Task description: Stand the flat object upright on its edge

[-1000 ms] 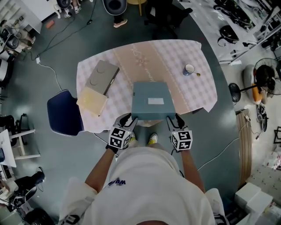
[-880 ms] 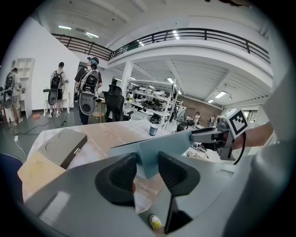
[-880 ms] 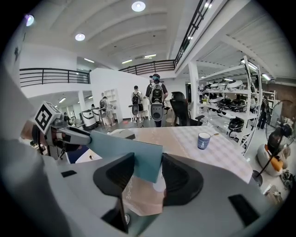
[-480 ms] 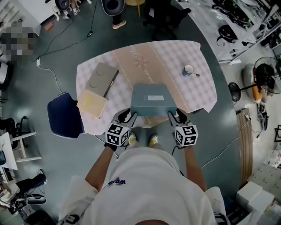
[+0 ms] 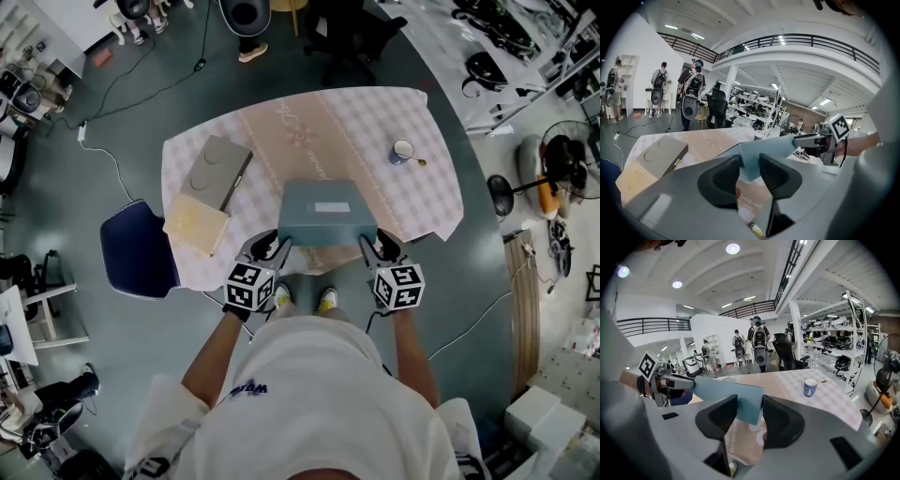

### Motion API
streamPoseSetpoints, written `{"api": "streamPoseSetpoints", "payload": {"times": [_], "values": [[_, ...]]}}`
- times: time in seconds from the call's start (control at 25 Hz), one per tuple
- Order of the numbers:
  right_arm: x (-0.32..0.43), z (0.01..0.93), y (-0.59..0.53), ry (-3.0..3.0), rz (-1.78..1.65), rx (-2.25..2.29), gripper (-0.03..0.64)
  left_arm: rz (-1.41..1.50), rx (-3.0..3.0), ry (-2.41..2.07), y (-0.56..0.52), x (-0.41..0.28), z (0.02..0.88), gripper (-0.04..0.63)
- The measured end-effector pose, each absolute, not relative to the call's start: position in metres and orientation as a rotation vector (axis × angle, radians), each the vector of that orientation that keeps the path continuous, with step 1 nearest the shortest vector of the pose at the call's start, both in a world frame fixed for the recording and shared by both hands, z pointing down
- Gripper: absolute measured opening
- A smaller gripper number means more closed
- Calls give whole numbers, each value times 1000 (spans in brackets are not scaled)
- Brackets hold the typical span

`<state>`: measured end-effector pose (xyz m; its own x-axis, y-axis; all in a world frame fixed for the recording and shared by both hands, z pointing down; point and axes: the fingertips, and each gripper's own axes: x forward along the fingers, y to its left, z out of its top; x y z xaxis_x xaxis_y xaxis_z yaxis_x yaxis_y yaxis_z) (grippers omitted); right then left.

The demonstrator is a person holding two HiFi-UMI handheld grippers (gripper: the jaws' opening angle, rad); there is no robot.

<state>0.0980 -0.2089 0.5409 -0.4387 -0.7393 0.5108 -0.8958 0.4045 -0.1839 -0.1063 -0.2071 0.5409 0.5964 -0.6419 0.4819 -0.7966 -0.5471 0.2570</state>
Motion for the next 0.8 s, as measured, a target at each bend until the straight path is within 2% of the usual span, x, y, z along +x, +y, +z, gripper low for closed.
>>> {"api": "streamPoseSetpoints", "payload": {"times": [0.8], "values": [[99, 518, -255, -2370, 644, 1480, 172, 385, 2388, -1155, -254, -107, 518, 138]]}}
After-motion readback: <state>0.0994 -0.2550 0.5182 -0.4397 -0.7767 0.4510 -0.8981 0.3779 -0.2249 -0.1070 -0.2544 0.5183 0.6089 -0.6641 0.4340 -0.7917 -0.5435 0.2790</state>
